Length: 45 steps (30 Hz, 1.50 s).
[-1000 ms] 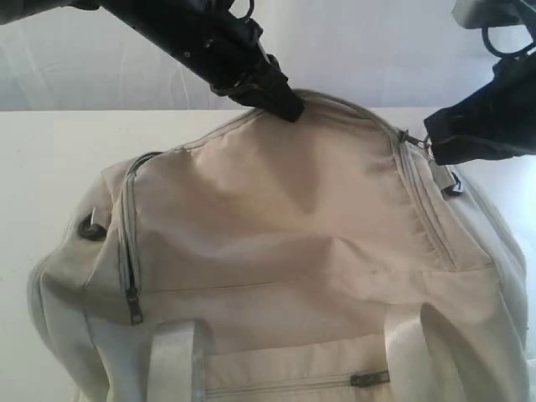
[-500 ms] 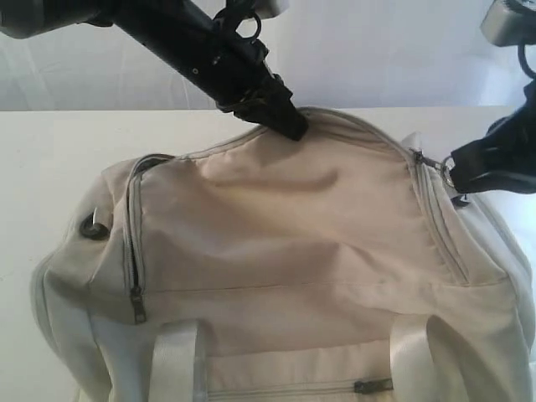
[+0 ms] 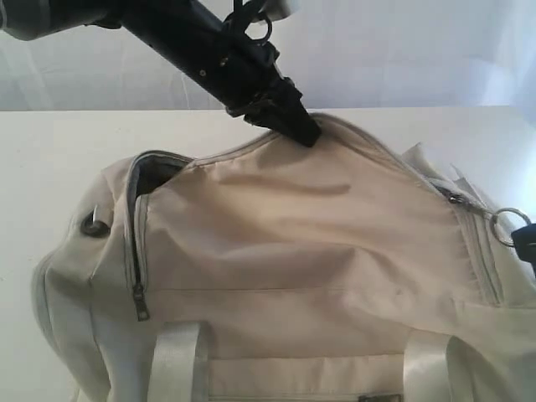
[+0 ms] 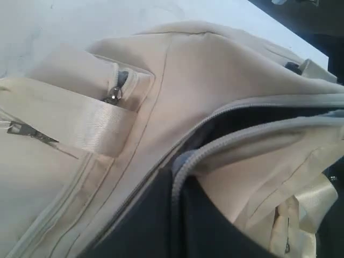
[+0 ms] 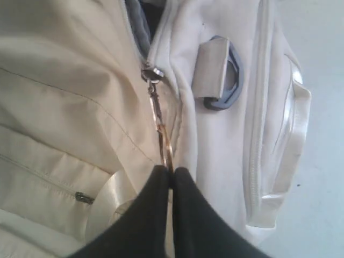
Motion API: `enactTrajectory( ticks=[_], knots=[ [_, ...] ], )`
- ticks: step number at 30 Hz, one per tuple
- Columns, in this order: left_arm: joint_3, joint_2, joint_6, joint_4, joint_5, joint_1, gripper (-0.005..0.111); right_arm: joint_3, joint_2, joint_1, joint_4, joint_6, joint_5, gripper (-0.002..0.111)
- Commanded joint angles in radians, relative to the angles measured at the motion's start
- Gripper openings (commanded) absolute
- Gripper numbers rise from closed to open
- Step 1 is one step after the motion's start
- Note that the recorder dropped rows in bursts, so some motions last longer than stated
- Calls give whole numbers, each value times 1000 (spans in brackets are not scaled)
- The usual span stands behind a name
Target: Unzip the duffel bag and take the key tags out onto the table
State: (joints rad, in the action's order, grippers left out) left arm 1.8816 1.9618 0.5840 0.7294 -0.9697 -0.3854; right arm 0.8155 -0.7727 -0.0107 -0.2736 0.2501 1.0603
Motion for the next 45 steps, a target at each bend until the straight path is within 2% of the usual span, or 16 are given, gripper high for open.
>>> enactTrajectory(
  ticks=[1, 5, 10, 17, 23, 28, 34, 45],
  knots=[
    [3, 2, -4, -83, 34, 36, 0, -38, 32, -9, 141, -58, 30, 0],
    [3, 2, 36, -43, -121, 36, 0, -51, -2, -9, 77, -76, -115, 0],
    [3, 2, 112, 49, -244, 36, 0, -51, -110, -9, -34, -11, -177, 0],
    [3, 2, 130, 150, -194, 36, 0, -51, -215, -9, -44, 38, -98, 0],
    [3, 2, 126, 172, -124, 38, 0, -51, -214, -9, -42, 60, -3, 0],
    [3, 2, 106, 253, -106, 88, 0, -59, -209, -9, -32, 60, 48, 0],
    [3, 2, 93, 317, -148, 165, 0, -109, -172, -9, -32, 60, 61, 0],
    [3, 2, 93, 310, -226, 173, 0, -138, -113, -9, -22, 62, 37, 0]
  ],
)
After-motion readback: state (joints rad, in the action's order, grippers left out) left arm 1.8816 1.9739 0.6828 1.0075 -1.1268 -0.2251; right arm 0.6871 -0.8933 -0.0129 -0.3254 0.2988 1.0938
